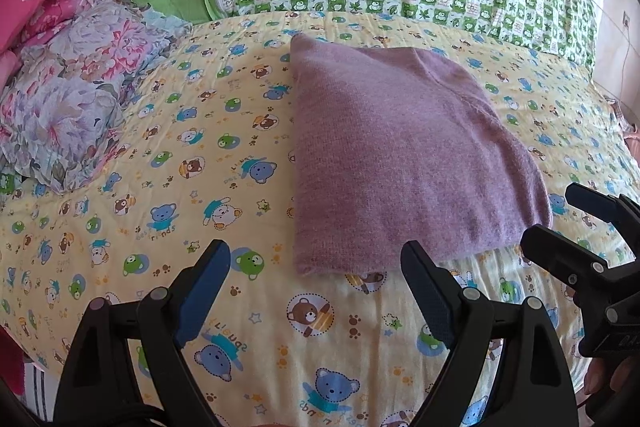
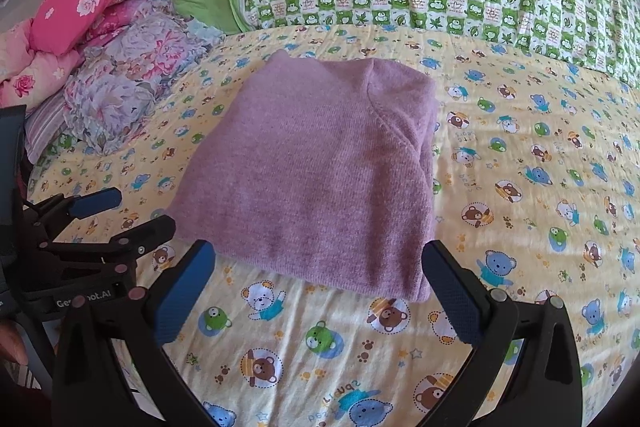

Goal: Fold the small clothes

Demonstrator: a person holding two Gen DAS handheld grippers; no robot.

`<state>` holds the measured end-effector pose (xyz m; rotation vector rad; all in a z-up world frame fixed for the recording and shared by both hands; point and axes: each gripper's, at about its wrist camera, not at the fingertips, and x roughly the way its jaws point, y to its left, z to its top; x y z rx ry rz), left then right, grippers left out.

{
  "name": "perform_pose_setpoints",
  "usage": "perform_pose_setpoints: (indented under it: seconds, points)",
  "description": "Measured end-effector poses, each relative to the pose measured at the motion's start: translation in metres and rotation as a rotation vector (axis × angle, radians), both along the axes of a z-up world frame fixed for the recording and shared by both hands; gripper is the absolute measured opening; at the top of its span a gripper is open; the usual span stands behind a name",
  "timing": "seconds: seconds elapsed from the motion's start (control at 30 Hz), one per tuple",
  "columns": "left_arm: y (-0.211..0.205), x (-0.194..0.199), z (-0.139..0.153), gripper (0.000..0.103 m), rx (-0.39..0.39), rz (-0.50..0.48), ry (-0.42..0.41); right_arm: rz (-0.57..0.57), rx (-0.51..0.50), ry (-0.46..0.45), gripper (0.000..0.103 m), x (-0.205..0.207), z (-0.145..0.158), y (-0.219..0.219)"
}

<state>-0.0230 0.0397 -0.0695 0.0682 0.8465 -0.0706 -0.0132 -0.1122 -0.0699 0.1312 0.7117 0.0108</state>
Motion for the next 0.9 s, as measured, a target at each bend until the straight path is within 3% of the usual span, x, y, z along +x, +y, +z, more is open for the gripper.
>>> perform_pose_setpoints:
  seconds: [0.9]
  points:
    - [-0.0004,0.0022,-0.0011,0.088,-0.010,0.000,0.012,0.004,0.006,0.001,0.103,0.0012,0.0015,0.0003]
